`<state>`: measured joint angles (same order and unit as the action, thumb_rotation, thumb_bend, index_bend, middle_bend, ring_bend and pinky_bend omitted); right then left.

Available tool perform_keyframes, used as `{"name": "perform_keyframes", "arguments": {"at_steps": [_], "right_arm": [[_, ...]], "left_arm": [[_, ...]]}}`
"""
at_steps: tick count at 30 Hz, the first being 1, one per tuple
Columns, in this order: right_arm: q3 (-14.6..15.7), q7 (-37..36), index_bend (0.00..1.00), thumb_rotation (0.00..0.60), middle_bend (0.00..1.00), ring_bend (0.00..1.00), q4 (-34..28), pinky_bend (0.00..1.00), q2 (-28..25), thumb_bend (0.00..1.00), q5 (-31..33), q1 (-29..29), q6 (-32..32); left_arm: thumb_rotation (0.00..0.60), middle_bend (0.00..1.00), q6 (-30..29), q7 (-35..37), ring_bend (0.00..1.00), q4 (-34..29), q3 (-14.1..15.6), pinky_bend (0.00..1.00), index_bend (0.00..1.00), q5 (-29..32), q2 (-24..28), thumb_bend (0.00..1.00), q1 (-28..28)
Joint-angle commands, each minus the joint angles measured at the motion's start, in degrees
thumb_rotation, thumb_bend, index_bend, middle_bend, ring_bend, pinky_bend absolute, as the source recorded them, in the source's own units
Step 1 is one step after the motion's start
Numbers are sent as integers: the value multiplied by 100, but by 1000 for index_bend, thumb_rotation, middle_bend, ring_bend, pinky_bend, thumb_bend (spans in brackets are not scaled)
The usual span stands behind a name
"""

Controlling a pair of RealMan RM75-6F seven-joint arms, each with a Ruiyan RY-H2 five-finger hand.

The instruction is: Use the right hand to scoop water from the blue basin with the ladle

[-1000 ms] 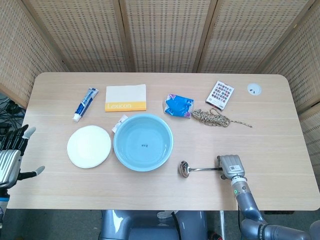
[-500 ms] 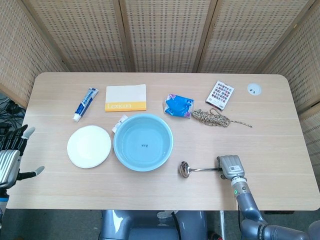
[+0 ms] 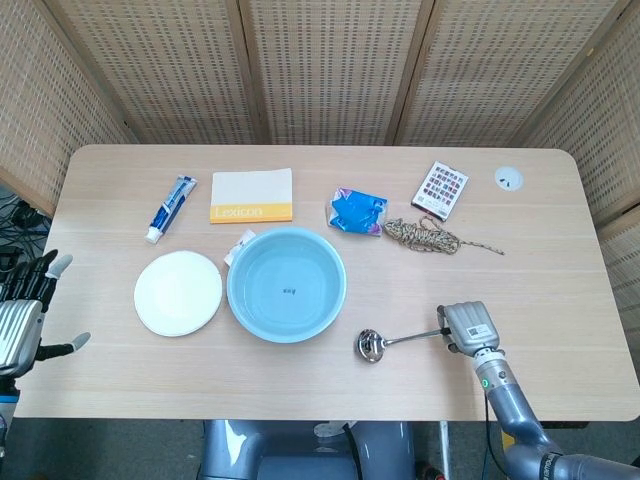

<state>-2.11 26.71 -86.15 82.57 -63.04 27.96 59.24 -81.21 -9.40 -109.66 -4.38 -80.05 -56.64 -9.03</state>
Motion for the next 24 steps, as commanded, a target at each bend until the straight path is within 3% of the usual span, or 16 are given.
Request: {"name": "perform_keyframes", "arguments": {"at_steps": [1, 15, 24], "right_arm": [[124, -142, 782, 600, 1000, 1000, -279, 1000, -320, 732, -294, 12, -74], [366, -975, 786, 600, 1000, 1000, -1033, 1000, -1163, 720, -1236, 111, -415], [241, -1217, 793, 600, 1000, 1000, -1580, 1000, -1607, 720, -1515, 248, -440]], "left_arm": [[600, 0, -9, -11, 0, -9, 8, 0, 0, -17, -5, 0, 4], [600, 0, 33, -90, 0, -2, -2, 0, 0, 35, -43, 0, -28], [600, 0, 112, -112, 0, 19, -25, 0, 0, 126, -65, 0, -73]]}}
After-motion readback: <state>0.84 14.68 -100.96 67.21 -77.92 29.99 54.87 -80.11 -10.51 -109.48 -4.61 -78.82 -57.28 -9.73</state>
